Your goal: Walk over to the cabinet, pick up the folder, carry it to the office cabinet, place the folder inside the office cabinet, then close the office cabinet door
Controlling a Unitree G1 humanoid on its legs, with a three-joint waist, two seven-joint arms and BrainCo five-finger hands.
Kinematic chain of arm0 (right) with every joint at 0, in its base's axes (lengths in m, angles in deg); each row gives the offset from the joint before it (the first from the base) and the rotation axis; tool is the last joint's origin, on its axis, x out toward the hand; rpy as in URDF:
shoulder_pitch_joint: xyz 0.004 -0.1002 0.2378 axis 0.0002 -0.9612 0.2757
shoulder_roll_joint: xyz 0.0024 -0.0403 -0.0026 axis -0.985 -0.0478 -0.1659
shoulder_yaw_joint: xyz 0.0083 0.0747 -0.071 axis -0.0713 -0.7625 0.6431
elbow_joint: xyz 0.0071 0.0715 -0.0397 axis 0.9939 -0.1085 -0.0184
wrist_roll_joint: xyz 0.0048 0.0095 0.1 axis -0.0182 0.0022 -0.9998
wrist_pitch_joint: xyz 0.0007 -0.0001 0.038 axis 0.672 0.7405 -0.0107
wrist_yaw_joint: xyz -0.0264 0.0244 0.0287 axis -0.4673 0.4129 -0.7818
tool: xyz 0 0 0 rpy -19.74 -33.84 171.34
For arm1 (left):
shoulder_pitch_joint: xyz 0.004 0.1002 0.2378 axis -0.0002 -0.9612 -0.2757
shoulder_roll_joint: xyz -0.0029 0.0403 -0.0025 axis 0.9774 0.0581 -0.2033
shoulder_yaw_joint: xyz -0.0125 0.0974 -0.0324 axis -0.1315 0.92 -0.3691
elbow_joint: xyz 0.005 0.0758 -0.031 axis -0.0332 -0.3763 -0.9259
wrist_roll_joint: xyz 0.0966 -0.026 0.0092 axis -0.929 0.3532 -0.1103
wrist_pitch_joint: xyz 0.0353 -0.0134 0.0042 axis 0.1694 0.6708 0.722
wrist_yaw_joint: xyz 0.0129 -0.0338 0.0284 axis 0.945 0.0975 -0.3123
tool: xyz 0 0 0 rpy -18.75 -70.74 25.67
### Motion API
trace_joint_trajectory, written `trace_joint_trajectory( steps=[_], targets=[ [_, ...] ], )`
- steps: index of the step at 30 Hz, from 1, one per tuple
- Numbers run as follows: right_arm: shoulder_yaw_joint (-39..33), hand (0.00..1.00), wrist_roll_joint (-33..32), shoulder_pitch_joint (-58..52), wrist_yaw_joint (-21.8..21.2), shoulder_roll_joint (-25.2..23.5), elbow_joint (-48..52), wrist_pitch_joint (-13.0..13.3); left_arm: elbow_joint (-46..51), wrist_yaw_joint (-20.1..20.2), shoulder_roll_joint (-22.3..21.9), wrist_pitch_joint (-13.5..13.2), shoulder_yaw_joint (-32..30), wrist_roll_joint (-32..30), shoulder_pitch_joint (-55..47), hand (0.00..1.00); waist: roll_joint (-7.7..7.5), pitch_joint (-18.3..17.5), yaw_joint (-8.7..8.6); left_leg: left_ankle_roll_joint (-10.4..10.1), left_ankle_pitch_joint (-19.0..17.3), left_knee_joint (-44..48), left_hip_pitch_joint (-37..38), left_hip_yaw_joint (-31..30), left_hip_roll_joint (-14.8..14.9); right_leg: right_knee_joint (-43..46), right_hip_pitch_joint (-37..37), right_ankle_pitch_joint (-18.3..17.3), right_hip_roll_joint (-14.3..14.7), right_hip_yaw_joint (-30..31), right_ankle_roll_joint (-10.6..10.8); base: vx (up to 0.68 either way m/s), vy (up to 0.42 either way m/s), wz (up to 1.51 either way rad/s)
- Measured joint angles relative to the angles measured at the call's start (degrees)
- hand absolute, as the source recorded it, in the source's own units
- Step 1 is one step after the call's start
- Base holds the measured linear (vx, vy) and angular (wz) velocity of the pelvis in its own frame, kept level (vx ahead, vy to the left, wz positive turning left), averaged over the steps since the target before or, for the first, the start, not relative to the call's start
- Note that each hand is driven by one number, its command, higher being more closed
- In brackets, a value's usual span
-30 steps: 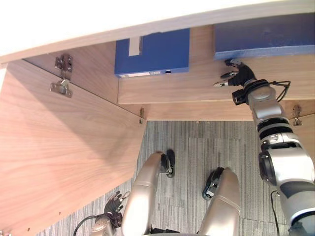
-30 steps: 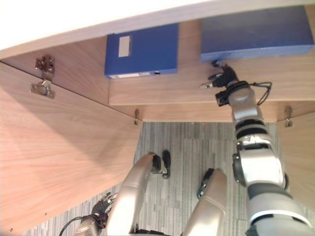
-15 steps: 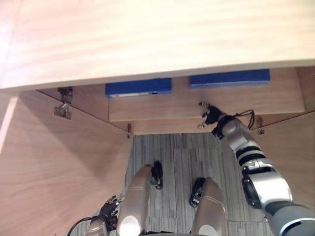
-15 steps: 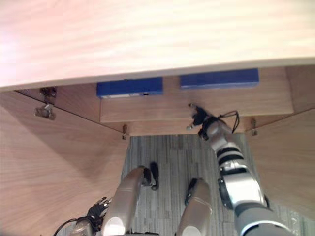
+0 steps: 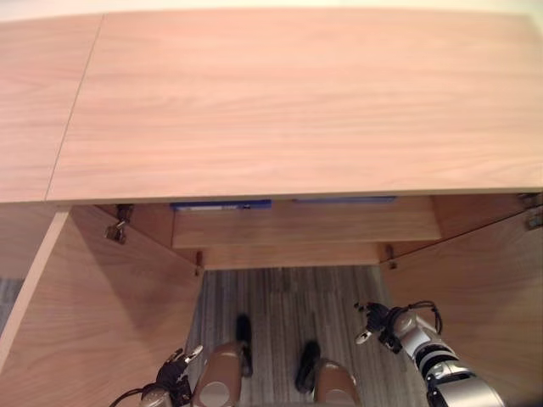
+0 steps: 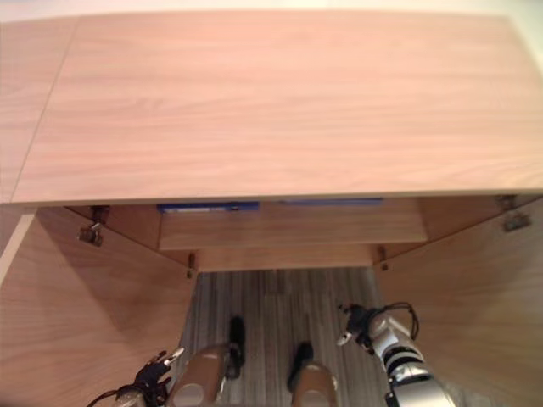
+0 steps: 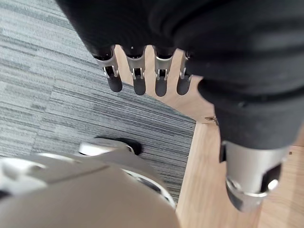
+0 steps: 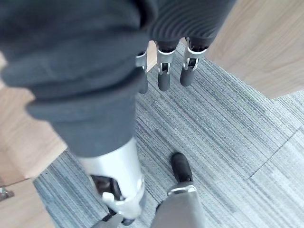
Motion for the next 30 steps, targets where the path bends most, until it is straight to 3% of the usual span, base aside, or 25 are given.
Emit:
trace_joint_trajectory(
  steps=[1,3,4,5,6,7,9,10,12,14,17,19,22,27,30],
  targets=[
    [-2.0,0.0,-2.7,-0.3,1.5,-2.6,-0.1,0.0,-0.2,-0.5,-0.5,0.0,-1.9,0.1,0.0,0.0,-0.3,-1.3,-0.08,-0.6,1.7,-3.1,1.4,-0.4,0.5,-2.7,1.2,1.3,1.3,-0.4,-0.4,0.05,-0.172,-0.01],
    [-9.8,0.0,-18.7,0.5,7.7,-12.8,-1.3,-0.1,0.0,-2.5,-2.1,-0.2,-5.2,1.4,0.0,0.0,-0.75,-3.0,-0.48,-1.7,4.7,-8.4,4.5,-0.9,2.2,-6.9,3.8,2.8,4.2,-1.2,-1.5,0.0,-0.192,0.02],
    [-10.5,0.0,-23.8,0.8,9.4,-15.2,-2.3,0.3,0.0,-3.1,-2.4,-0.2,-5.5,1.8,0.0,0.0,-0.78,-3.0,-0.6,-2.0,5.0,-8.7,5.1,-0.9,2.7,-7.3,4.5,3.0,4.8,-1.3,-1.7,-0.06,-0.19,0.01],
    [-11.0,0.0,-32.9,0.5,13.0,-19.9,-4.1,1.8,0.0,-4.3,-3.1,-0.2,-6.0,2.8,-0.1,0.0,-0.68,-3.4,-0.43,-2.2,5.1,-8.6,6.1,-1.0,3.6,-8.0,5.9,3.1,5.8,-1.3,-1.9,-0.06,-0.143,0.03],
    [-11.2,0.0,-35.5,-0.1,13.7,-21.1,-4.5,2.4,0.0,-4.6,-3.4,-0.2,-6.6,3.1,-0.1,0.0,-0.6,-3.6,-0.39,-2.3,5.0,-8.1,6.3,-1.1,3.8,-8.2,6.5,3.1,6.0,-1.5,-1.9,-0.07,-0.122,0.1],
    [-13.0,0.0,-42.0,-2.5,14.3,-22.4,-5.8,3.4,0.0,-5.2,-4.1,-0.4,-7.8,3.9,-0.2,0.0,-0.45,-3.6,-0.39,-2.0,3.4,-4.4,5.6,-1.1,4.1,-8.5,7.9,3.2,6.2,-1.8,-2.0,-0.06,-0.075,0.1],
    [-17.9,0.0,-48.1,-5.6,14.8,-21.9,-8.0,3.9,0.1,-5.9,-5.3,-0.9,-9.6,4.8,-0.3,0.0,0.49,-3.5,-0.38,-1.7,-1.0,3.1,3.9,-0.8,5.2,-8.8,9.3,3.4,6.6,-1.5,-2.4,-0.08,-0.017,-0.11],
    [-21.3,0.0,-54.3,-8.7,15.9,-21.3,-9.1,4.6,0.4,-6.5,-6.5,-1.4,-11.1,4.9,-0.7,0.0,1.7,-3.6,-0.31,-1.7,-4.7,10.4,2.3,-0.7,6.3,-8.7,10.5,3.3,7.1,-1.1,-2.7,-0.12,0.066,-0.28],
    [-23.1,0.0,-59.2,-12.3,17.6,-19.2,-9.0,5.4,0.7,-6.9,-8.2,-2.1,-12.5,4.8,-1.3,0.0,3.36,-3.7,-0.6,-2.7,-8.1,17.0,1.5,-1.3,7.2,-7.5,11.1,2.0,7.4,0.9,-2.9,-0.12,0.172,-0.47],
    [-26.3,0.0,-60.8,-13.2,19.2,-18.6,-9.0,5.9,1.1,-7.3,-9.1,-2.3,-13.0,4.8,-1.2,0.0,3.88,-3.9,-1.19,-2.7,-10.5,18.8,1.5,-1.7,7.2,-6.2,10.6,1.8,7.1,2.4,-2.4,-0.09,0.207,-0.4],
    [-29.9,0.0,-58.8,-14.0,20.1,-19.2,-9.0,5.4,1.0,-7.2,-10.1,-2.3,-15.9,5.0,-1.8,0.0,3.94,-4.7,-0.66,-0.8,-12.4,17.9,2.9,1.2,6.9,-4.1,9.1,1.8,5.8,5.5,-1.6,-0.06,0.184,-0.49],
    [-32.3,0.0,-54.5,-14.3,19.4,-19.4,-8.6,4.4,-0.1,-7.0,-10.5,-2.1,-18.1,4.9,-2.7,0.0,3.91,-6.5,-0.98,0.8,-10.9,11.4,6.6,4.7,4.0,-5.6,8.7,3.1,3.5,8.3,-1.3,-0.01,0.14,-0.55],
    [-33.6,0.0,-52.3,-15.9,18.6,-19.9,-7.2,3.8,-0.9,-6.5,-11.1,-1.9,-19.6,3.7,-4.3,0.0,4.09,-9.6,-1.51,1.1,-7.9,1.6,10.2,7.3,0.8,-8.9,8.3,6.0,1.8,10.1,-1.1,0.06,0.088,-0.41],
    [-35.1,0.0,-52.4,-16.6,18.6,-20.4,-7.2,3.9,-2.4,-6.5,-10.9,-2.0,-20.1,1.9,-4.5,0.0,3.51,-11.2,-1.8,0.5,-2.1,-9.1,15.9,7.4,-0.6,-12.2,9.5,6.6,2.9,11.2,-0.8,0.13,-0.01,-0.19],
    [-35.5,0.0,-52.4,-16.9,18.6,-20.4,-7.2,4.1,-2.4,-6.5,-10.8,-2.0,-19.8,1.6,-4.5,0.0,3.49,-11.1,-1.99,1.0,-1.6,-10.3,17.8,7.5,-0.5,-13.9,11.4,6.6,3.6,11.2,-0.9,0.15,-0.033,-0.11]
  ],
)
